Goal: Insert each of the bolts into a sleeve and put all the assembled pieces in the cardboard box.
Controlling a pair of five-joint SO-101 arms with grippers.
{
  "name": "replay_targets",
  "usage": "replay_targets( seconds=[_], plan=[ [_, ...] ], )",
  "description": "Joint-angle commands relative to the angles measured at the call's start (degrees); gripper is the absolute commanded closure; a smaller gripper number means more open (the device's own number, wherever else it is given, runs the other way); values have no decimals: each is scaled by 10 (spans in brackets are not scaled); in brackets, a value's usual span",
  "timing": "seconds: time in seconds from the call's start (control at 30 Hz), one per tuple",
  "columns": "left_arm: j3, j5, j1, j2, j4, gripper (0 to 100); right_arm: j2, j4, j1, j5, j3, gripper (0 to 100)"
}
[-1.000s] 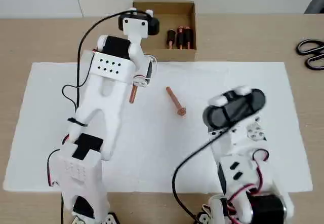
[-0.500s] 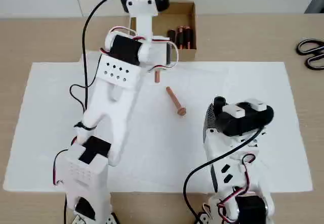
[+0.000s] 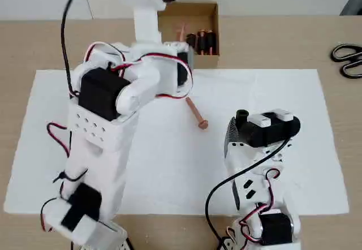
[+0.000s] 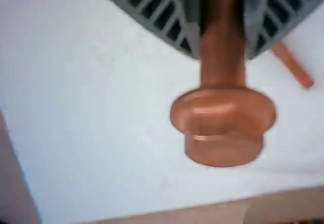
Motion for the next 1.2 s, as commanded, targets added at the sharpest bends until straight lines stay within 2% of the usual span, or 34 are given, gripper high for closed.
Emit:
replay_targets(
  seconds=[0.0, 0.2, 0.3, 0.63, 0.77, 0.9, 1.03, 1.17],
  plan=[
    [127, -6, -8, -92, -28, 994, -9, -29, -2, -5, -3, 995],
    [322, 38, -6, -88, -240, 994, -9, -39, -69, -5, -3, 995],
    [371, 40, 11, -88, -303, 994, -8, -39, -94, -5, -3, 995],
    [382, 104, 46, -90, -314, 994, -8, -38, -96, -7, -3, 995],
    [382, 108, 73, -90, -314, 994, -8, -38, -96, -7, -3, 995],
    [382, 124, 70, -91, -330, 994, -8, -36, -96, -7, -3, 995],
    [382, 113, 64, -95, -329, 994, -8, -35, -96, -7, -3, 995],
    [382, 77, 64, -164, -316, 994, -7, -35, -96, -7, -2, 995]
  ],
)
